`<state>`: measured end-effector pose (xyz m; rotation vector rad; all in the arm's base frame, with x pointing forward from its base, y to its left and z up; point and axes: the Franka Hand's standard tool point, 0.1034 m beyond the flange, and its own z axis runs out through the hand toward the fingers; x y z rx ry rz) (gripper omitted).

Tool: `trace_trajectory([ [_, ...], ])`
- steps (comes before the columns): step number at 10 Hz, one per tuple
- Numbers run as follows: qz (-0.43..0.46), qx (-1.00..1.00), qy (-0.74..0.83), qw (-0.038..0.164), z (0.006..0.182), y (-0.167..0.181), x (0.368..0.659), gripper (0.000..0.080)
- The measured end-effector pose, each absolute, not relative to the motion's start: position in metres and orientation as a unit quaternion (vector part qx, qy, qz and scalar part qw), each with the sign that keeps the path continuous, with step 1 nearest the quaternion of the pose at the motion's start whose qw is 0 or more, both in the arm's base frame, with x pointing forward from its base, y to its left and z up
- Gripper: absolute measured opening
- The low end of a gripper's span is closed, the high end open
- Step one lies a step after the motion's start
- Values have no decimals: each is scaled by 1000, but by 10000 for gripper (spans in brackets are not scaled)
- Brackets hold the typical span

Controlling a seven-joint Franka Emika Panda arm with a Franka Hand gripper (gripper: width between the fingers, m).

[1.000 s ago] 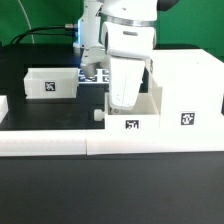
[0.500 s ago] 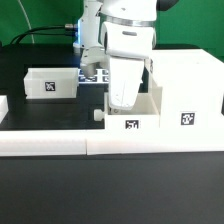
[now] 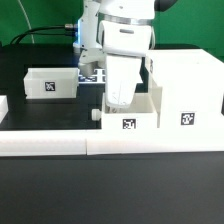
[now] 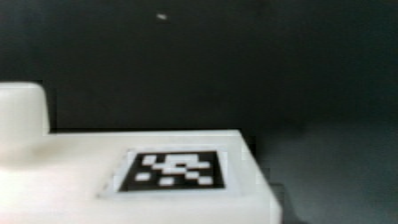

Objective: Assemble drawer

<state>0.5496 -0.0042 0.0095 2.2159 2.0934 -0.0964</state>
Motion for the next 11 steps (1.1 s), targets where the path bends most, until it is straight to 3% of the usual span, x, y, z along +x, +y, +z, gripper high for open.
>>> trace_trajectory([
  [11,-49,726,685,40,8,-2,545,42],
])
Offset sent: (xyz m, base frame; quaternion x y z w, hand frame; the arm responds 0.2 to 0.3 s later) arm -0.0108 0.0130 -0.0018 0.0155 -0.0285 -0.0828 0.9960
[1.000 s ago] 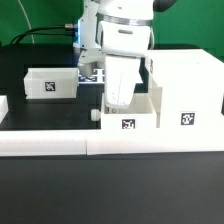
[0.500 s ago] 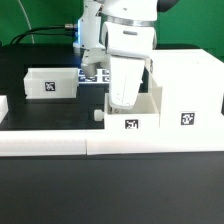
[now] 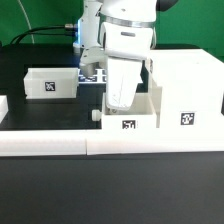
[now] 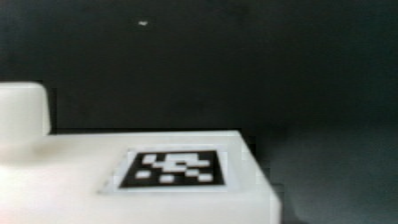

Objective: Assemble drawer

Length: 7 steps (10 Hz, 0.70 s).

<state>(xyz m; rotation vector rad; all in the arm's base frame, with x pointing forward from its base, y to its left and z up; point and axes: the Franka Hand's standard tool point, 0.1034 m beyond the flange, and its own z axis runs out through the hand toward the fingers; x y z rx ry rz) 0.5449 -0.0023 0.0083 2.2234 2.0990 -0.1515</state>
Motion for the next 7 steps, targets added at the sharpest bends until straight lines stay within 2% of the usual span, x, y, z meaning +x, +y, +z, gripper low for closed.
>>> trace_trajectory([
  [7,-45,718,693,43,9,4,546,42],
])
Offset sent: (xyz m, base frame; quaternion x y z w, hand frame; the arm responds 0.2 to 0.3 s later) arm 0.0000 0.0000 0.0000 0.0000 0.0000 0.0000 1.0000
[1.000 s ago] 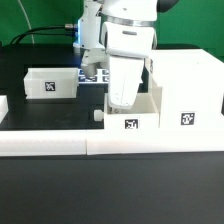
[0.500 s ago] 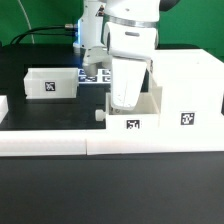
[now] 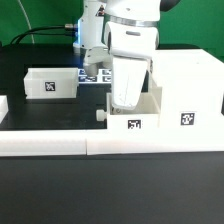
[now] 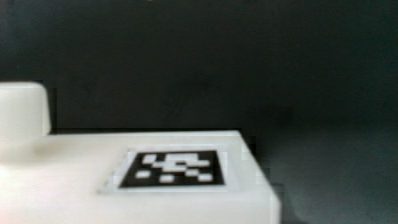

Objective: Assemble drawer

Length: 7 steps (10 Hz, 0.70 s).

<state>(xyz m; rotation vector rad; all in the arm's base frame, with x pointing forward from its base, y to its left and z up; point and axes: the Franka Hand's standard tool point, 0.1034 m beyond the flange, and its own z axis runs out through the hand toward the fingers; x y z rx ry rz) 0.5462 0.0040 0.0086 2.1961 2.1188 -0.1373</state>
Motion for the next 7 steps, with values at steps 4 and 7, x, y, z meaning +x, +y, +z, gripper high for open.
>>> trace_trajectory([
  [4,-34,679,731,59,8,7,549,42],
  [7,-34,680,730,59,8,6,549,42],
])
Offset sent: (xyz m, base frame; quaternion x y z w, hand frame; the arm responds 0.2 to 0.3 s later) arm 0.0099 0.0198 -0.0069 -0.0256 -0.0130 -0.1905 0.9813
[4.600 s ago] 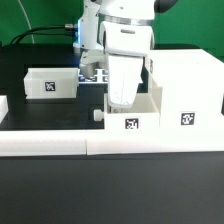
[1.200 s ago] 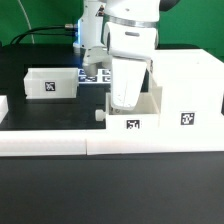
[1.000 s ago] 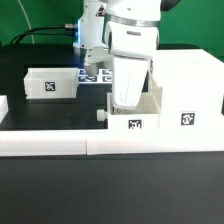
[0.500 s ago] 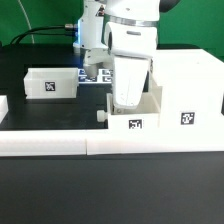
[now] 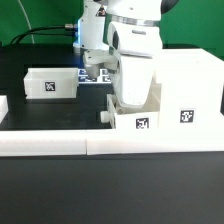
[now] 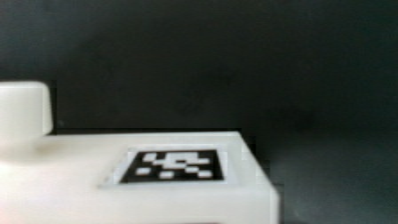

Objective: Assemble drawer

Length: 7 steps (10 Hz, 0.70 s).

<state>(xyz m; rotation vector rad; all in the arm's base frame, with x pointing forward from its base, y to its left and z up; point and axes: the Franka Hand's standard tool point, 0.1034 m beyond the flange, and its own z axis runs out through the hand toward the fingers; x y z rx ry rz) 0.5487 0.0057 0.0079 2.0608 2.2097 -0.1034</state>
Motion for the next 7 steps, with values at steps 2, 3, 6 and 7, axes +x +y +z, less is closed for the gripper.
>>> trace_trajectory([
  [2,-33,686,724,59,8,7,549,42],
  [3,-30,709,702,61,8,8,548,42],
  [6,-32,726,684,61,8,8,547,44],
  [7,-32,726,684,61,8,7,547,44],
])
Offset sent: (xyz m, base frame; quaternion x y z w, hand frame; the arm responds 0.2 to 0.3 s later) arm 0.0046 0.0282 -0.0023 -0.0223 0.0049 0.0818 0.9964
